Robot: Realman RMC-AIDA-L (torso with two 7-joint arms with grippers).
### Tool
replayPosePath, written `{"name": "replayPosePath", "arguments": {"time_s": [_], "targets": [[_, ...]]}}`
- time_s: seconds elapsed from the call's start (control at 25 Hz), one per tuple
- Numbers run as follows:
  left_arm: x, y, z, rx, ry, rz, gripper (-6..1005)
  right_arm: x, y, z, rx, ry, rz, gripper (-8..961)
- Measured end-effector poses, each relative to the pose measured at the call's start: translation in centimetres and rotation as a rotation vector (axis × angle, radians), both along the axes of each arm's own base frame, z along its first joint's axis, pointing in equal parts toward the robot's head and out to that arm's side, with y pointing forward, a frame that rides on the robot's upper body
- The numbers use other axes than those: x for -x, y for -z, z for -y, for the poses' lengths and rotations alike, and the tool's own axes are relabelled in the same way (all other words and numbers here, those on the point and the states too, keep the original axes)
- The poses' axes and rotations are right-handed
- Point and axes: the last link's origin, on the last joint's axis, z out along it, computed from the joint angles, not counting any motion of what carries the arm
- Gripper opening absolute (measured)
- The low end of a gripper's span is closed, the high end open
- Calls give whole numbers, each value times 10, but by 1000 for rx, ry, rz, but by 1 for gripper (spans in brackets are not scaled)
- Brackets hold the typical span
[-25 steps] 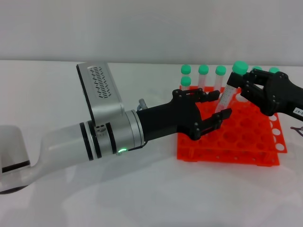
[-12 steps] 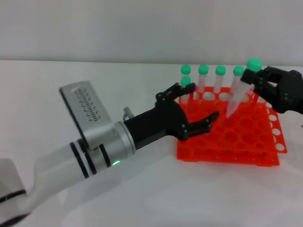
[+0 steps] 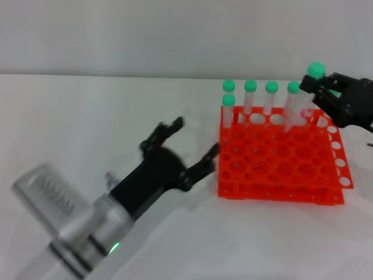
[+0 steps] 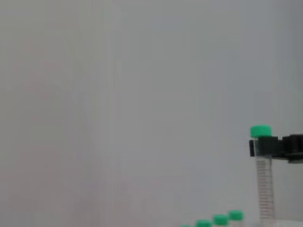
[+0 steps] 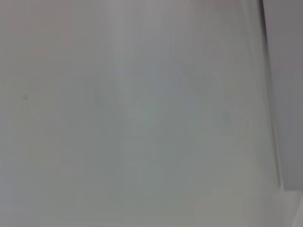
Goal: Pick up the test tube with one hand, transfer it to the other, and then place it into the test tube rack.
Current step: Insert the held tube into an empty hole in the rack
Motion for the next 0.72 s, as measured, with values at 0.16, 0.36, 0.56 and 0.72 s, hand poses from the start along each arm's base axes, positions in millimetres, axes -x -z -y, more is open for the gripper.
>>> {"name": "replayPosePath", "arguments": {"time_s": [0.16, 0.36, 0.56, 0.72], "targets": [[25, -12, 25, -134, -105, 31, 880, 11, 14, -9, -6, -8, 12, 202], [51, -27, 42, -231, -226, 54, 880, 22, 27, -23, -28, 3, 41, 202], [68, -37, 50, -292, -314, 62, 881, 32, 40, -35, -63, 22, 77, 202], [81, -46, 54, -340, -362, 53, 881, 41, 53, -42, -86, 20, 111, 202]]}}
